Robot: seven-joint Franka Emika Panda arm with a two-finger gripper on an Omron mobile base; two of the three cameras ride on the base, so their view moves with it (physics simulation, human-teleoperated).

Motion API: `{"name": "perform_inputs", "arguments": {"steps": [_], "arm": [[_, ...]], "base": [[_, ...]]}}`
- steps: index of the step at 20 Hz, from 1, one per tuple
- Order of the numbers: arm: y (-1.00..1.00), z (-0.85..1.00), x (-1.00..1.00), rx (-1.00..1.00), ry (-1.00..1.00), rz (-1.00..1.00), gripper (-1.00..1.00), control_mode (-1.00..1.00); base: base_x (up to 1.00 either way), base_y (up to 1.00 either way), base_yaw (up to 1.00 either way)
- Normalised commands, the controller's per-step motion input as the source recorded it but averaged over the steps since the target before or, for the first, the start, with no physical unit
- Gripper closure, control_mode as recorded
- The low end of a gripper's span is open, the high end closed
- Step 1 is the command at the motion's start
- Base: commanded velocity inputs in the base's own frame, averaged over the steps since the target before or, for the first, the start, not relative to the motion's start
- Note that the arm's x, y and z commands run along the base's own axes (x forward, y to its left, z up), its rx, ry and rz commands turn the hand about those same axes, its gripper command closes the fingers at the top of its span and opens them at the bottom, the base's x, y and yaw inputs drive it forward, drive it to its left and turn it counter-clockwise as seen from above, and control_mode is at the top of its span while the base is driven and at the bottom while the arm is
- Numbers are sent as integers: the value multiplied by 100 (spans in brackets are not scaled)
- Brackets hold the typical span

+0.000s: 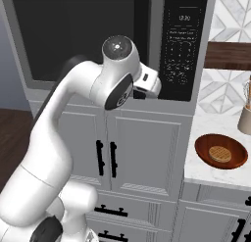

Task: Open the microwave, place the bowl with waffle inside the microwave, then close the microwave door and turn it on.

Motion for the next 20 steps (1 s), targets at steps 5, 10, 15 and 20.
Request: {"name": "perform_inputs", "arguments": {"steps": [5,10,15,20], "arm": [[-1,0,46,0,0,0,-100,-100],[0,-5,49,0,-1,0,-100,-100],[-15,-12,29,0,-2,1,-100,-100],[0,-31,34,0,-7,4,-100,-100]], "base": [[0,0,0],[0,0,0],[0,0,0],[0,0,0]]}}
